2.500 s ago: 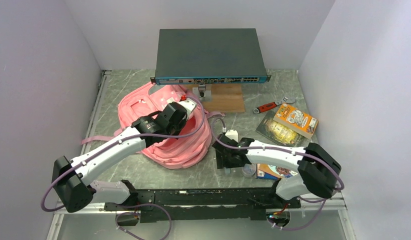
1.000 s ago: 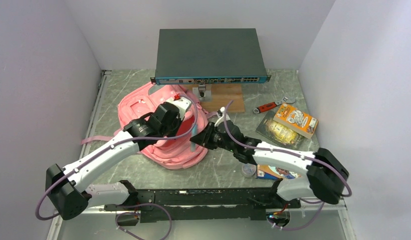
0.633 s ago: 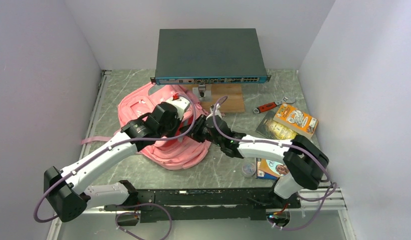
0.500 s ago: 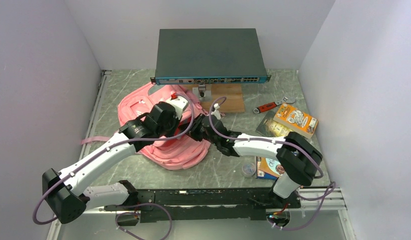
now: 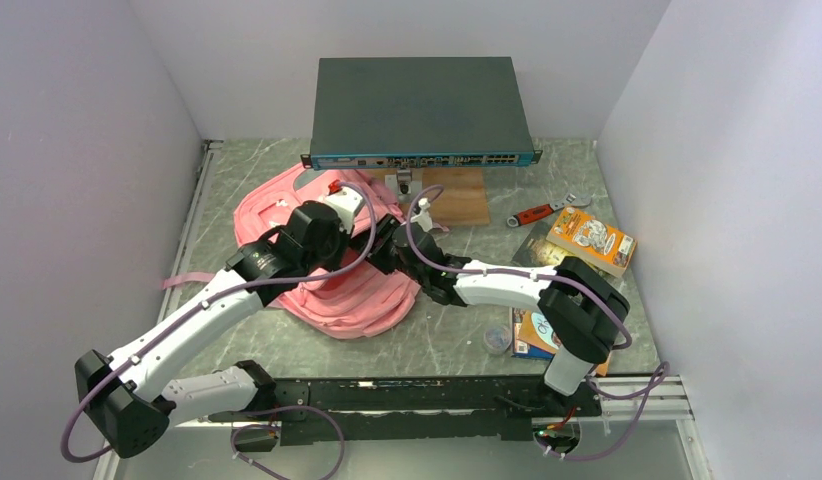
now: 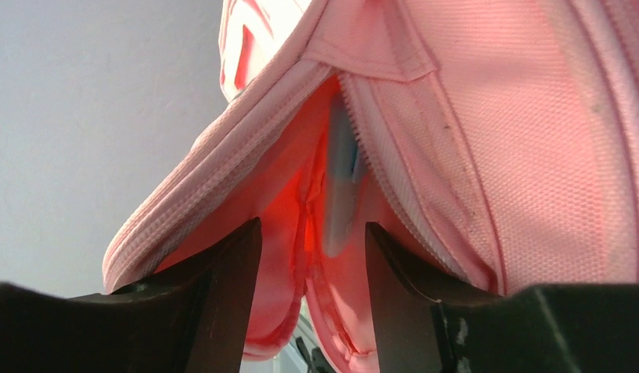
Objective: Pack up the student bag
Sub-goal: Place the stationery in the student bag, then pick up the stationery from the center of the board.
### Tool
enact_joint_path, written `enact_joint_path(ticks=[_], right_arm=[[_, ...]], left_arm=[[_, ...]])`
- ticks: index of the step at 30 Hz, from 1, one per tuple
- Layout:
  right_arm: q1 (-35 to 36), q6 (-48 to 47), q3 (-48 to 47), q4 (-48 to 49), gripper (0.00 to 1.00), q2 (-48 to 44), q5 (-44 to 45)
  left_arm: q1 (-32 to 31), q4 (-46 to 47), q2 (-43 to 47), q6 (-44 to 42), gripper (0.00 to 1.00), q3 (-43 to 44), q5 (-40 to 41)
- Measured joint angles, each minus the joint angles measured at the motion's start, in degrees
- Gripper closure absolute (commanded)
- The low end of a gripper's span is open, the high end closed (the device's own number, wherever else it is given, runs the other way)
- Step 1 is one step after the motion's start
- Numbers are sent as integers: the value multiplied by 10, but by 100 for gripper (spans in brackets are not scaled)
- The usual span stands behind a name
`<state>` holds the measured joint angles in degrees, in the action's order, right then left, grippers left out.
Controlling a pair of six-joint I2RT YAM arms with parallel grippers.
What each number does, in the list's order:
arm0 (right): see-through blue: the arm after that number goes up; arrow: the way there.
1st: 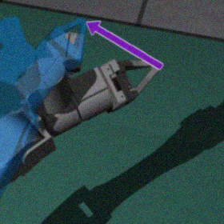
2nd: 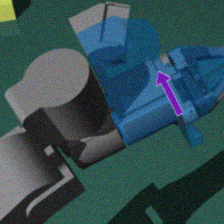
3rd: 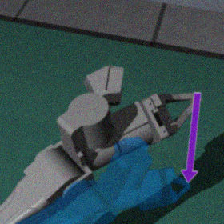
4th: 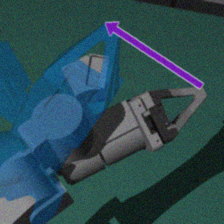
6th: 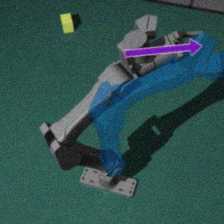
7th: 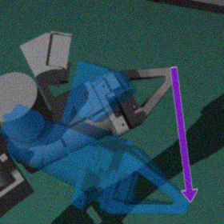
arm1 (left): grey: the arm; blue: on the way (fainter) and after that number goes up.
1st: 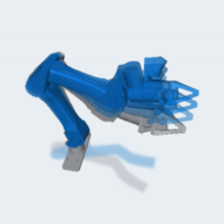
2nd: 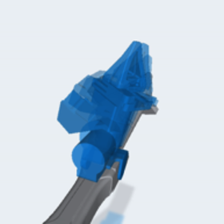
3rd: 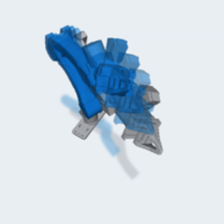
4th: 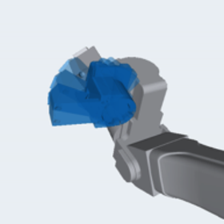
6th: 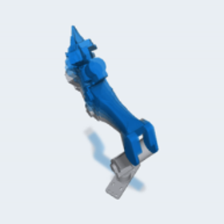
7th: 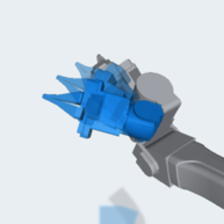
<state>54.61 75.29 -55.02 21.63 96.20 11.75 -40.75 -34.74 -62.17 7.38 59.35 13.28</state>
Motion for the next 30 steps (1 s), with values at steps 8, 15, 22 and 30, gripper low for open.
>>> enact_joint_path(ticks=[8,15,22,30], right_arm=[[-4,-93,36,-8,44,-47,-67],[-1,-246,65,-168,19,-210,-81],[-8,-254,105,-452,14,-372,23],[-28,-139,123,-747,13,-422,128]], left_arm=[[5,-2,0,0,100,-1,-14],[5,-2,-3,0,100,-1,-19],[5,-2,-14,0,100,-1,-27],[5,-2,-18,0,100,-1,-34]])
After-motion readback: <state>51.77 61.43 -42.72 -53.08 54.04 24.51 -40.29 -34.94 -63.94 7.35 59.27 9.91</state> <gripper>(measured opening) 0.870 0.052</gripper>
